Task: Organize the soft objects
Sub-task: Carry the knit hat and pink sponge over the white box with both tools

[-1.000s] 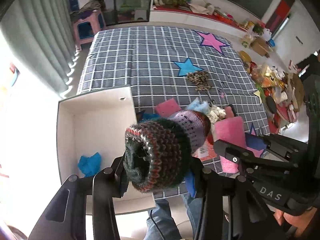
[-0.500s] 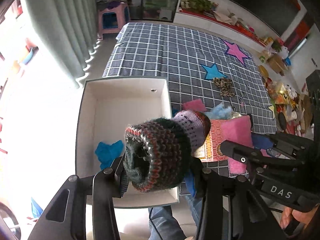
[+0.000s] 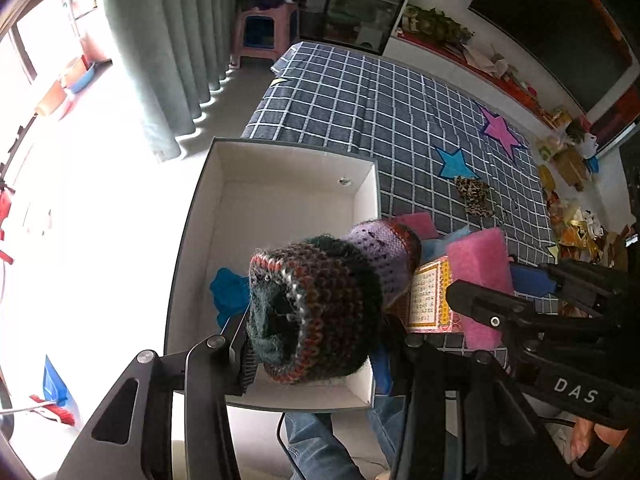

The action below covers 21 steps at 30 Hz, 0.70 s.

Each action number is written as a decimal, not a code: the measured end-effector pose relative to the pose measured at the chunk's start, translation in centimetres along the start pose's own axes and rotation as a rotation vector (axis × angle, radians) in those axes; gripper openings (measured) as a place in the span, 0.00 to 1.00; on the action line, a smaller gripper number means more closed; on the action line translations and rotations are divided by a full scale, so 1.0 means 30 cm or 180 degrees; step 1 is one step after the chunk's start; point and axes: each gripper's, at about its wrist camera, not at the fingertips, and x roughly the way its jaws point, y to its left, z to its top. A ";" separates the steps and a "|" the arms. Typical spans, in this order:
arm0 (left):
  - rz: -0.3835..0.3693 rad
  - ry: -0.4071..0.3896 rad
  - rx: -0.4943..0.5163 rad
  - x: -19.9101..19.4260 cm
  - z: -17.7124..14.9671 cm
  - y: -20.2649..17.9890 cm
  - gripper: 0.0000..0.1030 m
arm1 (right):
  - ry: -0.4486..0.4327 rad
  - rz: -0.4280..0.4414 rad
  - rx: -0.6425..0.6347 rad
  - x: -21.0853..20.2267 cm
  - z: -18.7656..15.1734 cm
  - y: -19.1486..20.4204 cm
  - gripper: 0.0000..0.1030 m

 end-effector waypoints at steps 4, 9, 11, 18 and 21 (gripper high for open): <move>0.0020 0.0007 -0.0048 0.003 -0.014 0.013 0.47 | 0.0038 0.0004 -0.0085 0.009 0.007 0.016 0.43; 0.0043 0.0005 -0.0093 0.009 -0.016 0.019 0.47 | 0.0069 -0.0004 -0.0149 0.015 0.013 0.030 0.43; 0.0039 0.0013 -0.0115 0.016 -0.016 0.022 0.47 | 0.0080 -0.0008 -0.0177 0.016 0.014 0.034 0.43; 0.0034 0.0018 -0.0144 0.024 -0.021 0.023 0.47 | 0.0098 -0.0023 -0.0225 0.019 0.019 0.042 0.43; 0.0032 0.0013 -0.0149 0.026 -0.022 0.024 0.47 | 0.0098 -0.0030 -0.0234 0.019 0.021 0.042 0.43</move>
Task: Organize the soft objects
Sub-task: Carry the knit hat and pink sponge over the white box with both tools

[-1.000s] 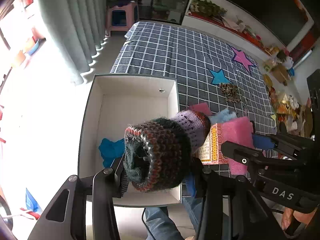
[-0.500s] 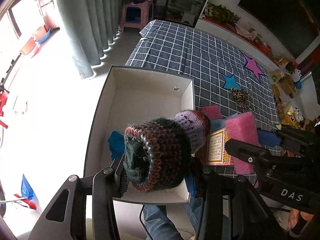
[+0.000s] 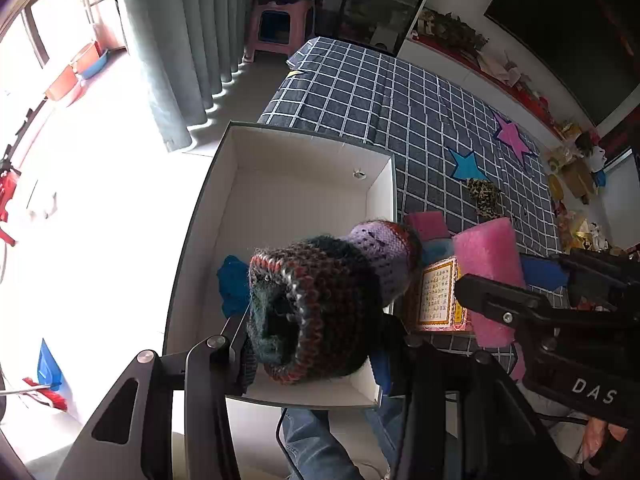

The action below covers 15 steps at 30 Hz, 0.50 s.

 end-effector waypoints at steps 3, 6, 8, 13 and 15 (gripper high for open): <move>0.0005 0.0002 -0.0012 0.001 -0.002 0.005 0.47 | 0.0006 -0.0001 -0.0007 0.000 0.002 0.000 0.43; 0.0029 0.0015 -0.0036 0.006 -0.007 0.011 0.47 | 0.0012 0.0005 -0.0008 0.000 0.003 0.002 0.43; 0.0040 0.0018 -0.0062 0.008 -0.008 0.019 0.47 | 0.0018 0.0008 -0.0025 0.002 0.002 0.001 0.43; 0.0089 0.0009 -0.0137 0.008 -0.015 0.040 0.47 | 0.0055 0.0024 -0.0055 0.020 0.003 0.001 0.43; 0.0122 0.0025 -0.0178 0.015 -0.021 0.054 0.47 | 0.0075 0.0033 -0.0071 0.032 0.003 0.002 0.43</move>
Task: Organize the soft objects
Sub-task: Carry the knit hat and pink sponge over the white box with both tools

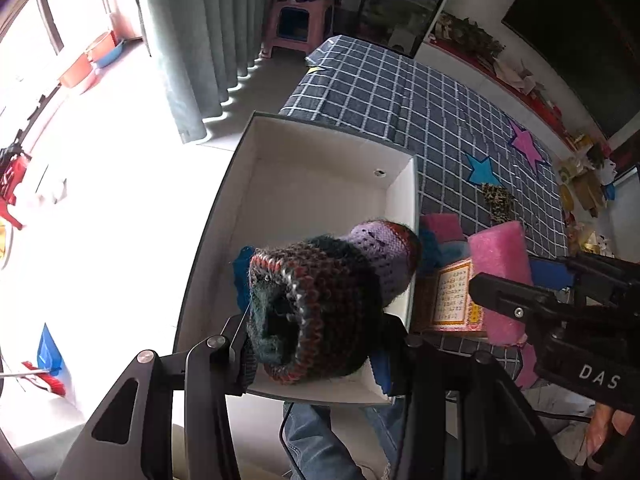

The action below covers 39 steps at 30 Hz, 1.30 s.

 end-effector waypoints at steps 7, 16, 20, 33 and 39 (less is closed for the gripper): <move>0.0114 0.0114 -0.0110 0.035 -0.012 0.030 0.47 | 0.0113 0.0073 -0.0051 0.055 0.018 0.014 0.43; 0.0207 0.0204 -0.0155 0.084 -0.001 0.044 0.47 | 0.0187 0.0100 -0.0143 0.105 0.064 0.037 0.43; 0.0223 0.0241 -0.0172 0.115 0.019 0.045 0.47 | 0.0227 0.0069 -0.0186 0.135 0.094 0.042 0.43; 0.0298 0.0460 -0.0198 0.238 0.086 0.036 0.47 | 0.0335 -0.0034 -0.0263 0.232 0.181 0.024 0.43; 0.0350 0.0495 -0.0208 0.269 0.108 0.026 0.47 | 0.0360 -0.0028 -0.0244 0.254 0.201 0.013 0.43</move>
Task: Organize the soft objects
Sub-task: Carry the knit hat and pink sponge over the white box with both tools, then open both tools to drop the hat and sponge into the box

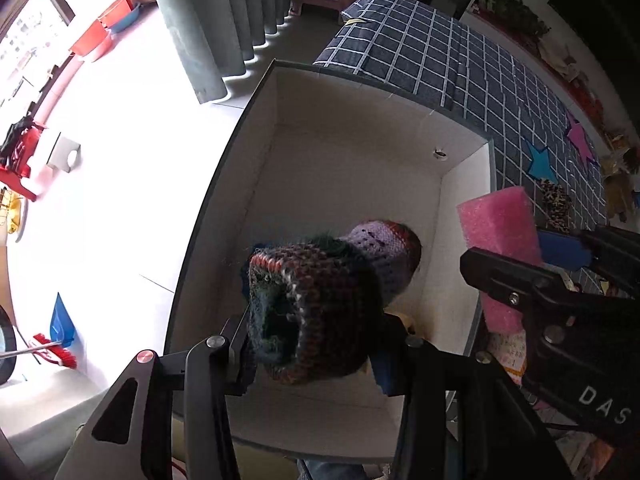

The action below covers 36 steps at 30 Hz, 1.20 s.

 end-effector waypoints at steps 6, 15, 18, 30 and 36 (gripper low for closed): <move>0.0046 0.0034 0.0011 0.019 0.014 -0.005 0.47 | 0.0024 -0.0002 -0.0034 0.015 0.015 0.007 0.43; 0.0066 0.0083 -0.0009 0.036 0.016 0.002 0.48 | 0.0053 -0.0015 -0.0060 0.028 0.026 0.017 0.43; 0.0069 0.0102 -0.0015 0.039 0.013 0.009 0.48 | 0.0073 -0.0015 -0.0077 0.035 0.027 0.023 0.43; 0.0084 0.0125 0.0003 0.048 0.006 0.010 0.48 | 0.0110 -0.0021 -0.0103 0.052 0.024 0.039 0.43; 0.0129 0.0076 0.0037 0.038 0.002 0.006 0.59 | 0.0124 0.0049 -0.0082 0.054 0.025 0.039 0.43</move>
